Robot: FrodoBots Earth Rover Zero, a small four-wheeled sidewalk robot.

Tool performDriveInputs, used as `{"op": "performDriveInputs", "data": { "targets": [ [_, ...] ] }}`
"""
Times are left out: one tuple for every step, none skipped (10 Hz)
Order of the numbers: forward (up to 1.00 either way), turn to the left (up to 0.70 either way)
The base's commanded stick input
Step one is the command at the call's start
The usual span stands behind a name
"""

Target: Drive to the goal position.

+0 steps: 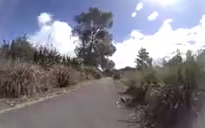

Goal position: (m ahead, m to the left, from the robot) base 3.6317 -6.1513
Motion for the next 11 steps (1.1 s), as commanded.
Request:
{"op": "performDriveInputs", "data": {
  "targets": [
    [0.85,0.00],
    [0.85,0.00],
    [0.85,0.00],
    [0.85,0.00],
    [0.85,0.00],
    [0.85,0.00],
    [0.85,0.00],
    [0.85,0.00],
    [0.85,0.00],
    [0.85,0.00],
    [0.85,0.00]
  ]
}}
